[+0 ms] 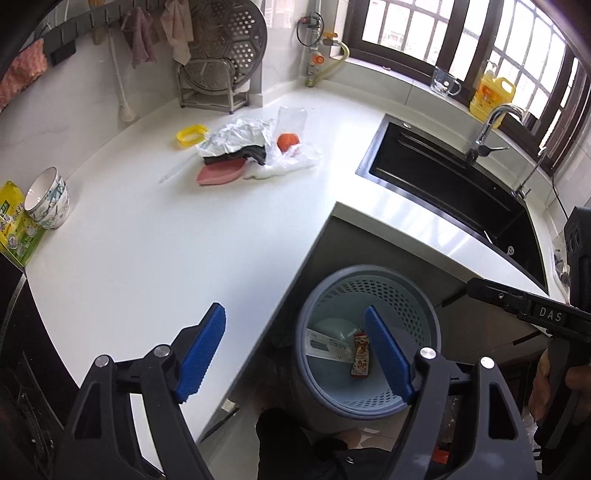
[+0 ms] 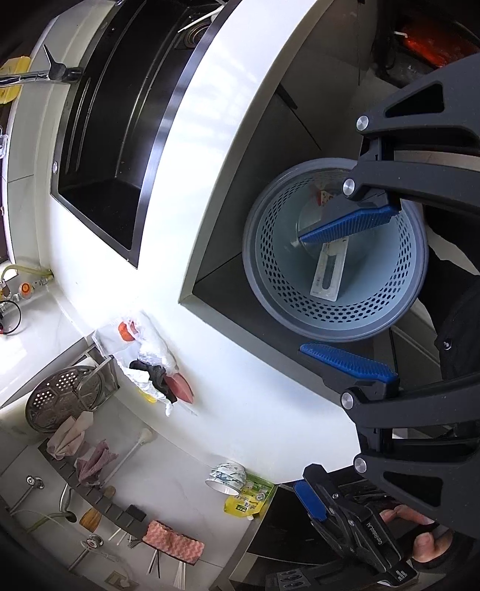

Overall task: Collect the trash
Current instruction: 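Move both tools back to the trash pile on the counter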

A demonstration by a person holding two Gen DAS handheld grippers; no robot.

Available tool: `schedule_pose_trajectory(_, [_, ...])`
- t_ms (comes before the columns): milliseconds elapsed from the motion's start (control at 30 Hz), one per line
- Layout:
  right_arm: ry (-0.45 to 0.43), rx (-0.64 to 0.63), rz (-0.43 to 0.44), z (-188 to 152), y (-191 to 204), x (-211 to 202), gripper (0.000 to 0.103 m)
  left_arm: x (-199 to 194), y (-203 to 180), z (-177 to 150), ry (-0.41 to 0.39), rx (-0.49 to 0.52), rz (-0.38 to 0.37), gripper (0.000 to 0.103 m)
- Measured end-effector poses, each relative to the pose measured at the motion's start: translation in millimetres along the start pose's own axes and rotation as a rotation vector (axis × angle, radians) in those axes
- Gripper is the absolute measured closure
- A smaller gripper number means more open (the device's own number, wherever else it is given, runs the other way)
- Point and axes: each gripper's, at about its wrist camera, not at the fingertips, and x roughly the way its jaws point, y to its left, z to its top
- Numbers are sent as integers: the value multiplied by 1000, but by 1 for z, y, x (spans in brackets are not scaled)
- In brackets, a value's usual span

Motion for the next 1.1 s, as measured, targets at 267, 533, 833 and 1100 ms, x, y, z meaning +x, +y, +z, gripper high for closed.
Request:
schedule_pose_trajectory(267, [-35, -3, -24, 41, 29, 30, 47, 19, 39, 42, -38, -16, 12, 25])
schedule_pose_trajectory(533, [-46, 44, -53, 82, 46, 73, 45, 67, 74, 85, -69, 28, -10, 21])
schedule_pose_trajectory(833, [-44, 69, -96, 128, 61, 114, 45, 135, 115, 145, -59, -30, -70, 21])
schedule_pose_trajectory(1100, [-36, 87, -115, 155, 71, 146, 45, 184, 151, 194, -41, -59, -74, 21])
